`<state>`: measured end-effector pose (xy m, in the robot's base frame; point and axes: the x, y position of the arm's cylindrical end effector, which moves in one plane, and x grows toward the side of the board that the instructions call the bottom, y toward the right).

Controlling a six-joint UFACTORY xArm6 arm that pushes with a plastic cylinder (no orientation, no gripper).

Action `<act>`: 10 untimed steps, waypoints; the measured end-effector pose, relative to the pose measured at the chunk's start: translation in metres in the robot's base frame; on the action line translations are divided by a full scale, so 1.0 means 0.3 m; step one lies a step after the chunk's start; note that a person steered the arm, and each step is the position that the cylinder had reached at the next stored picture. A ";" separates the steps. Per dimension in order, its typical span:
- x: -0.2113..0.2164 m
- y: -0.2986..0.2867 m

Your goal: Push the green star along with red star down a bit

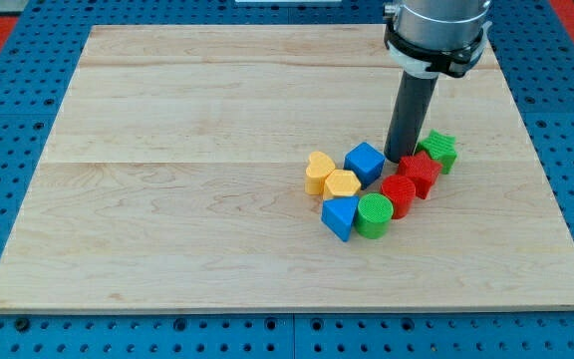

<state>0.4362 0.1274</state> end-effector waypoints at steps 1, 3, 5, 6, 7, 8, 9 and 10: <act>0.057 0.048; 0.011 0.001; -0.177 0.104; -0.139 0.185; -0.119 0.183; -0.088 0.195; -0.066 0.184; -0.116 0.161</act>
<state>0.4015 0.1757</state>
